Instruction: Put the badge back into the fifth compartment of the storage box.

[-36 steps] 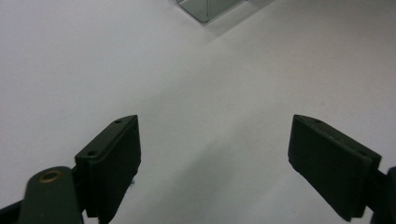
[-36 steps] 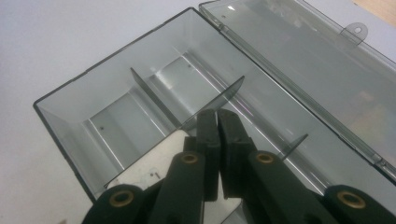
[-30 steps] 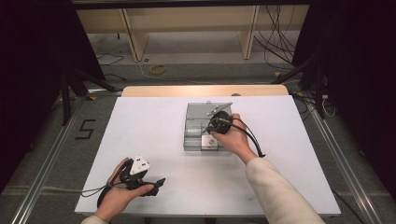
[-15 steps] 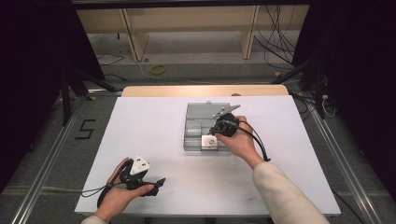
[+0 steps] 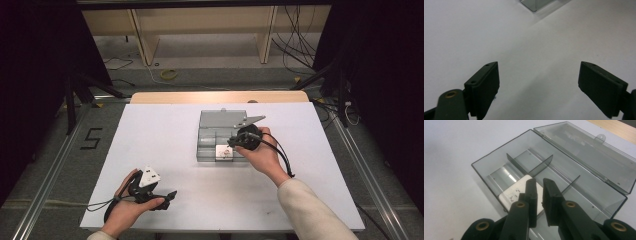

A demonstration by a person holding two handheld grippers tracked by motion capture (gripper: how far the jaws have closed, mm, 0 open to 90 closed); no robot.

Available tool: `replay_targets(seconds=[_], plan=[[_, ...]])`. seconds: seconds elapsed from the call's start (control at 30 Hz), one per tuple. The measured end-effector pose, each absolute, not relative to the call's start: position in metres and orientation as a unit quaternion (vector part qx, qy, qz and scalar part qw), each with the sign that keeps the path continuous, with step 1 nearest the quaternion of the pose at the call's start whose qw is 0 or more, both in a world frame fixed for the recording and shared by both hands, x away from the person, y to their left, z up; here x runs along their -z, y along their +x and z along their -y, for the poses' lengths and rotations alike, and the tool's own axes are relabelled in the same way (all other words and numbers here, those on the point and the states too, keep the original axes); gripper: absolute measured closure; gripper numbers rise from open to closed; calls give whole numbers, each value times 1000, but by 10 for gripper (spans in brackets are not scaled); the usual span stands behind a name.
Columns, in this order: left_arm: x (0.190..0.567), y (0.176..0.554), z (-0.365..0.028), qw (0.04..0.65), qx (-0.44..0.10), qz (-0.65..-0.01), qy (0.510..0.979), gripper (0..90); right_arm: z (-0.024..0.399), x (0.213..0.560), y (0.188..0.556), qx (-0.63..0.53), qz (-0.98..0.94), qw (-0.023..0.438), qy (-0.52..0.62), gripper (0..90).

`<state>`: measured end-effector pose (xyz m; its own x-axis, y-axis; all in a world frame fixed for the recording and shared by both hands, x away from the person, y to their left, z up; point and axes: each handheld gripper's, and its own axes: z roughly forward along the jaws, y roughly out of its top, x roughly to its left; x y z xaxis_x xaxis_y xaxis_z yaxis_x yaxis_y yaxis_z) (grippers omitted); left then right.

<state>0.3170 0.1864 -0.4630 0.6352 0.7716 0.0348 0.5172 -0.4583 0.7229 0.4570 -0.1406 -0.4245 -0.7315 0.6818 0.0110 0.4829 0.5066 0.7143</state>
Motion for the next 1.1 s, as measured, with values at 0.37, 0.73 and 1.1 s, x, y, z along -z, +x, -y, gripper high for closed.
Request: replay_targets(seconds=[0.37, 0.73, 1.1], plan=[[463, 317, -186, 348, -182, -386, 835, 166, 163, 422, 442, -380, -847, 134, 346, 726], [463, 317, -187, 351, -182, -392, 831, 166, 184, 422, 426, -395, -838, 133, 351, 563], [464, 317, -187, 349, -182, -394, 831, 166, 215, 423, 401, -425, -821, 136, 356, 345]])
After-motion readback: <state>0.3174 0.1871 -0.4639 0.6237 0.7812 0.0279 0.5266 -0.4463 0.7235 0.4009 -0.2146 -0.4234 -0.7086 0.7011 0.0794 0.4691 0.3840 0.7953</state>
